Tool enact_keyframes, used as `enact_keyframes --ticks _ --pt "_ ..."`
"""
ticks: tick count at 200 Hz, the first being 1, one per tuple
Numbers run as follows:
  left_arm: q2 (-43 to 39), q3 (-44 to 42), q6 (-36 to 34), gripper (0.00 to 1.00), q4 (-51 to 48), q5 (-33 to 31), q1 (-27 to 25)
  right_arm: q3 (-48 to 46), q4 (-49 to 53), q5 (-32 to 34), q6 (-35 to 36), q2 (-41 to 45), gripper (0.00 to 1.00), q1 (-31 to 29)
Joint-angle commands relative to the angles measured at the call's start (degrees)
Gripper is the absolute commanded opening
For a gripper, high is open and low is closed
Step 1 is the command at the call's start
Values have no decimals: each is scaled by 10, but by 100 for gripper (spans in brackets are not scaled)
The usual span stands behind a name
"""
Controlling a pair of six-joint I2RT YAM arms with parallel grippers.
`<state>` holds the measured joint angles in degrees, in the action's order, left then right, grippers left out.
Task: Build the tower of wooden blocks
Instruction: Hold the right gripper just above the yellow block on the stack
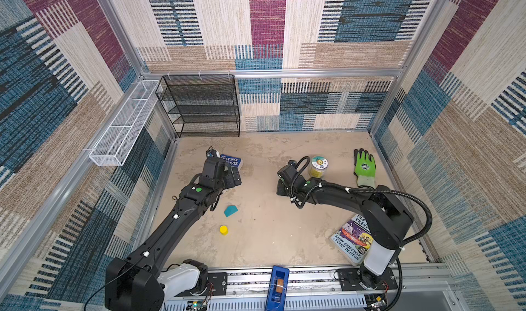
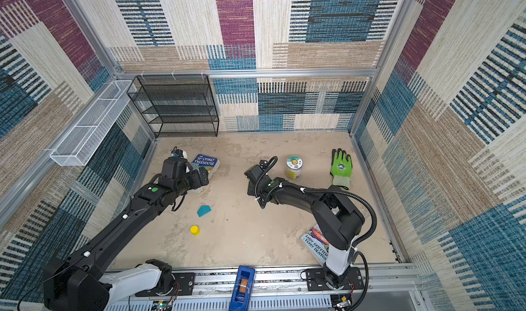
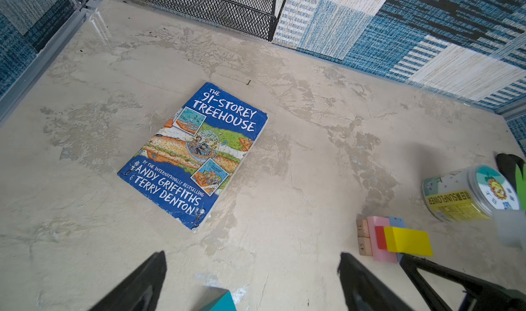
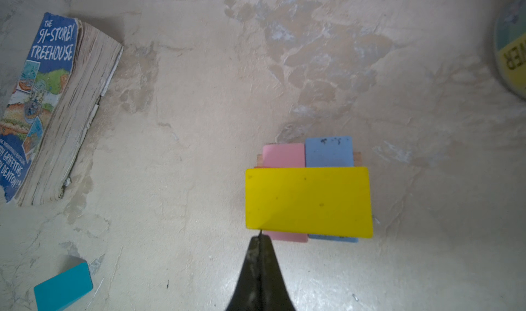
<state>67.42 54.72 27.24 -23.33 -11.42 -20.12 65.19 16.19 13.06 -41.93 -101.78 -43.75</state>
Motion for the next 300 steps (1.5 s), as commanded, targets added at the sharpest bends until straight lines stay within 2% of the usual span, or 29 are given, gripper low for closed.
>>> enact_keyframes --ticks 1,300 --pt "0 -3 4 99 12 7 1 3 -9 12 -7 -1 0 0" --pt "-2 -5 8 99 14 15 9 8 -8 20 -18 -7 0 0"
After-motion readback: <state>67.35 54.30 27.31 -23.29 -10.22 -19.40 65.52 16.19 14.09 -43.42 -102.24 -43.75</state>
